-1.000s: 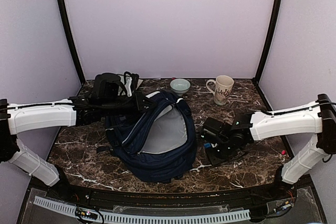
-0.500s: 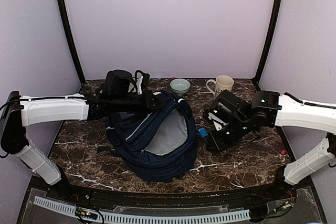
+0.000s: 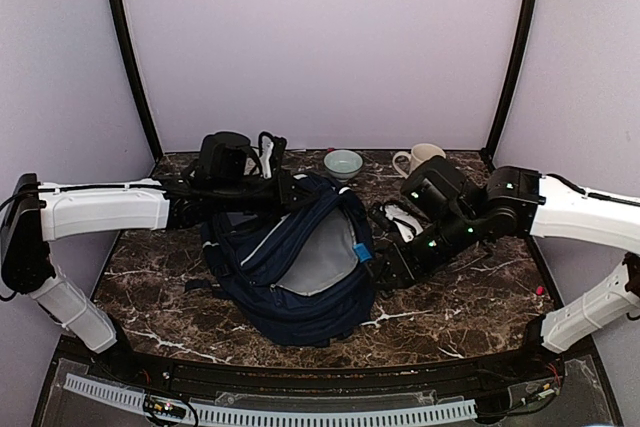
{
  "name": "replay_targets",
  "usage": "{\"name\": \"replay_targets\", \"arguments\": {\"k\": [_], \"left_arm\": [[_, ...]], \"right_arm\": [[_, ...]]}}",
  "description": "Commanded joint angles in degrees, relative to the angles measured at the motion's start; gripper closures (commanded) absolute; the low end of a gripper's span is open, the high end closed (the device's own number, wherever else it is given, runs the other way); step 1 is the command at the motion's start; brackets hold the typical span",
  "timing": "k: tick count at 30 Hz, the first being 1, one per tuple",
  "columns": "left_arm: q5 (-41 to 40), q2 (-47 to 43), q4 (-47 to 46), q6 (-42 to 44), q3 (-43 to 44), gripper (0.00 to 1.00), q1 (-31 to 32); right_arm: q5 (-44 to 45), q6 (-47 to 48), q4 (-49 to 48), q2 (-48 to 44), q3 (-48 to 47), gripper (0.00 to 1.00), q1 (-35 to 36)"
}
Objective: Pack the student bag
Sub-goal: Place the pen in the second largest pocket of the bag.
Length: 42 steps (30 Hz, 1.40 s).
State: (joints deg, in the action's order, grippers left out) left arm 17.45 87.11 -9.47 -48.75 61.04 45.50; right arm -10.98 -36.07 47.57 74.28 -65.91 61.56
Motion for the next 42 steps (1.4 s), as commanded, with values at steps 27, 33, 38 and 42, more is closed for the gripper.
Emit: {"name": "replay_targets", "arguments": {"k": [27,33,38,42], "left_arm": [[-6.31,-2.41,-11.83,-3.5,2.53,1.0,4.7],[-5.29,-0.23,-15.06,-8.19,4.35,1.0,4.28],[-5.13,0.68,-18.18,-11.18,4.82,1.0,4.0],[-4.26,2.0,-17.82,-11.71,6.79,1.0,3.73]], "right_arm": [[-8.0,0.82,-13.88,15.3,-9.17,1.0,-11.47],[-9.97,-1.35,-19.53,18.12,-9.47,1.0,-12.52],[-9.81,-1.7,-22.54,19.28,-9.96,0.95,-12.51],[-5.23,2.57,-18.61,17.73,-10.0,0.77,-12.77]]}}
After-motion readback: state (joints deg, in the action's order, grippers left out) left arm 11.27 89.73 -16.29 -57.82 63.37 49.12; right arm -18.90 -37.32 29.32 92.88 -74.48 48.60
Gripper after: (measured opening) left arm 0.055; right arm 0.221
